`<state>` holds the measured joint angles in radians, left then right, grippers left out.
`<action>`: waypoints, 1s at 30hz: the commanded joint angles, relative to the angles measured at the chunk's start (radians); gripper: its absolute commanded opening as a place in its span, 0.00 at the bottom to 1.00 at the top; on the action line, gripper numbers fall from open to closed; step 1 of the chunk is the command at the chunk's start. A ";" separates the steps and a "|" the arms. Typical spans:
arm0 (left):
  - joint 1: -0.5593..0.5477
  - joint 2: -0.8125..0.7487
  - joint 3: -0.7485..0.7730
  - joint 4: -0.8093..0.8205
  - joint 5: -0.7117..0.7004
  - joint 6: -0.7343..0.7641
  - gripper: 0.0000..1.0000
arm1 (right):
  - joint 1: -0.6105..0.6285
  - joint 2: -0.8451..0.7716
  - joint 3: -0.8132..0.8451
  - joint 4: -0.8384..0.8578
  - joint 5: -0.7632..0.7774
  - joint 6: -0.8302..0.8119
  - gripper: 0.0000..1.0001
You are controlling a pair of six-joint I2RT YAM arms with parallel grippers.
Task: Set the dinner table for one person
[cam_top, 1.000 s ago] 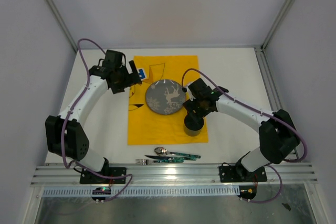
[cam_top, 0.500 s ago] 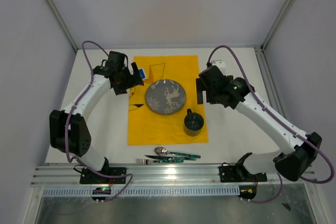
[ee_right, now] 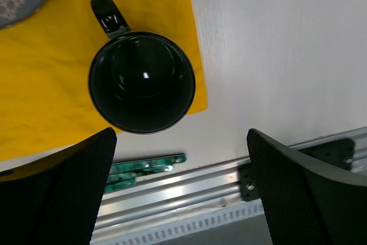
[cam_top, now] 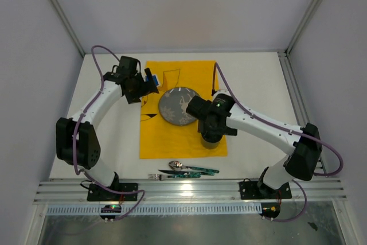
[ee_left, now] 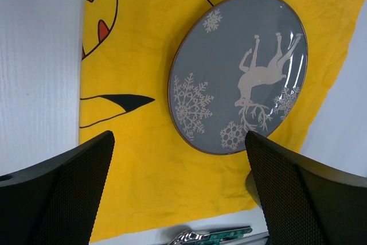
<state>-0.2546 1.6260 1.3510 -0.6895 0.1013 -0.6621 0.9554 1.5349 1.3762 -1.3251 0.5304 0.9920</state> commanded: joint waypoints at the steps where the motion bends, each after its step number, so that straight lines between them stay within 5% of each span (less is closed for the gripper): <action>1: 0.002 0.003 -0.012 0.038 0.021 -0.004 0.99 | 0.045 -0.039 0.070 -0.137 -0.024 0.342 0.99; 14: 0.002 -0.023 -0.079 0.065 0.060 -0.002 0.99 | 0.074 -0.160 -0.224 -0.115 -0.139 0.953 0.99; 21: 0.002 -0.032 -0.095 0.070 0.064 -0.001 0.99 | 0.074 -0.239 -0.376 -0.007 -0.159 1.034 0.92; 30: 0.002 -0.041 -0.093 0.061 0.060 0.001 0.99 | 0.060 -0.150 -0.326 0.067 -0.116 0.956 0.91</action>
<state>-0.2546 1.6260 1.2541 -0.6468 0.1501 -0.6708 1.0187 1.3537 0.9970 -1.2869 0.3664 1.9450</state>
